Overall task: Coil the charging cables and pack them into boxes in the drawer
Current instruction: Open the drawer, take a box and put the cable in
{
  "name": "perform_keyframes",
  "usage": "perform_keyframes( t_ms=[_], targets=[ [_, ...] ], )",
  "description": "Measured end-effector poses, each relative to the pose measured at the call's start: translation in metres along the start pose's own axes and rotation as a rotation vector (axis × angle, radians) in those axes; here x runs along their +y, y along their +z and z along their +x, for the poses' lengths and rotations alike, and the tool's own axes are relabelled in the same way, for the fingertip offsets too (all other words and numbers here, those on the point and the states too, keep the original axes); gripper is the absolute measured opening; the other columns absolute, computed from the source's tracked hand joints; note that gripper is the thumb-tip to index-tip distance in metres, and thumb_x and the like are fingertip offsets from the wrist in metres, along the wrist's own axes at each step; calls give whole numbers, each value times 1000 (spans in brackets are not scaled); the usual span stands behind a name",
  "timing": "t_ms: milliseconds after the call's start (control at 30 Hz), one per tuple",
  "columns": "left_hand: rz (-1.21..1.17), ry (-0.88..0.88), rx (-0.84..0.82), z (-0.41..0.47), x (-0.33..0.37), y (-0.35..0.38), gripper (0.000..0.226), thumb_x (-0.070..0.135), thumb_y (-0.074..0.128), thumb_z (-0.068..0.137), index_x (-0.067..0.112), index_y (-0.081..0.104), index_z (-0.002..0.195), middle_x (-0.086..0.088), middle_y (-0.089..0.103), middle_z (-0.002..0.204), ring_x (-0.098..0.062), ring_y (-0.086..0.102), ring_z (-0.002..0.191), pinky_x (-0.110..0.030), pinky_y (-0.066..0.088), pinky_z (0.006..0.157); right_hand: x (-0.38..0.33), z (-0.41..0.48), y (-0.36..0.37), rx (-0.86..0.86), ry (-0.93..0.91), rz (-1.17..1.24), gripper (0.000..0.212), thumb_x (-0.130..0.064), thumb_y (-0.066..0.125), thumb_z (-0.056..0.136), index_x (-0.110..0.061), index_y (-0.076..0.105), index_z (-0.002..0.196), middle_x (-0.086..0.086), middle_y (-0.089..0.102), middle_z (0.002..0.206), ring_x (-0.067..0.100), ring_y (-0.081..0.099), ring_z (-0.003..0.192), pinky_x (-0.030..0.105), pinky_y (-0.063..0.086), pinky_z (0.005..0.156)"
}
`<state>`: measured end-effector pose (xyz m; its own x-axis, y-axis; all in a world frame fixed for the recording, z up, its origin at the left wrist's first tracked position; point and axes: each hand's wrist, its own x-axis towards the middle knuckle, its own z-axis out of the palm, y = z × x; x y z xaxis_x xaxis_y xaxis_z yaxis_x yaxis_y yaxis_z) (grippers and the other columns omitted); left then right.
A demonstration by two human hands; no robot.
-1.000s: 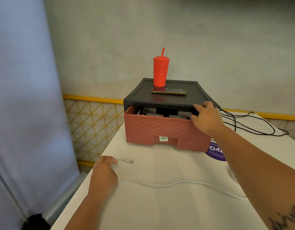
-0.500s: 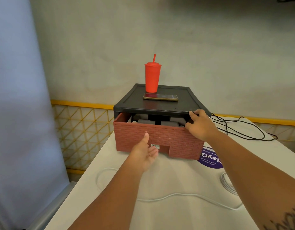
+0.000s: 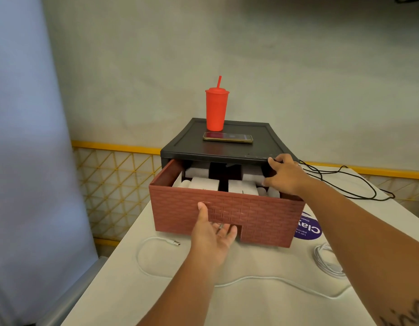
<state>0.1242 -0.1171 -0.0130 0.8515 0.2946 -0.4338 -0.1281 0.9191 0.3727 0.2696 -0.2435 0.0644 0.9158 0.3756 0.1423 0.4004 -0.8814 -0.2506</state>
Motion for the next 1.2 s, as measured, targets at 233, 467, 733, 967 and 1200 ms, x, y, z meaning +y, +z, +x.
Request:
perform_keyframes(
  t_ms=[233,467,733,967,1200],
  targets=[
    [-18,-7,23,-29,-8,-20,70,50,56,82,5,41,134,-16,46,135,-30,45,125,-49,40,95,2,-2,0,-13,-9,-39,77,-32,60,84,-20,19,147,0,14,149,28,21,135,39,33,107],
    [-27,1,41,-37,-8,-28,76,48,58,81,5,34,140,-19,38,143,-33,41,129,-47,42,90,-3,-8,0,27,-64,-256,59,-29,67,78,-20,42,130,7,24,141,30,32,128,44,42,99],
    [-19,-7,45,-38,-10,-31,76,48,57,81,5,34,140,-19,40,142,-33,44,126,-48,41,96,-5,-20,10,-188,5,-559,60,-45,72,74,-19,56,125,0,10,155,31,-7,143,53,22,109],
    [-21,-4,54,-40,-10,-29,74,48,57,82,4,35,138,-19,40,141,-33,41,129,-48,40,99,-16,-18,18,-241,-74,-915,64,-47,67,77,-24,47,134,6,30,148,33,7,143,63,4,108],
    [-19,2,45,-40,-10,-27,72,49,56,82,4,39,135,-19,44,135,-32,44,125,-46,42,92,-41,-22,17,-419,-13,-208,51,-31,57,89,-14,40,134,9,53,125,24,55,102,31,47,86]
  ],
)
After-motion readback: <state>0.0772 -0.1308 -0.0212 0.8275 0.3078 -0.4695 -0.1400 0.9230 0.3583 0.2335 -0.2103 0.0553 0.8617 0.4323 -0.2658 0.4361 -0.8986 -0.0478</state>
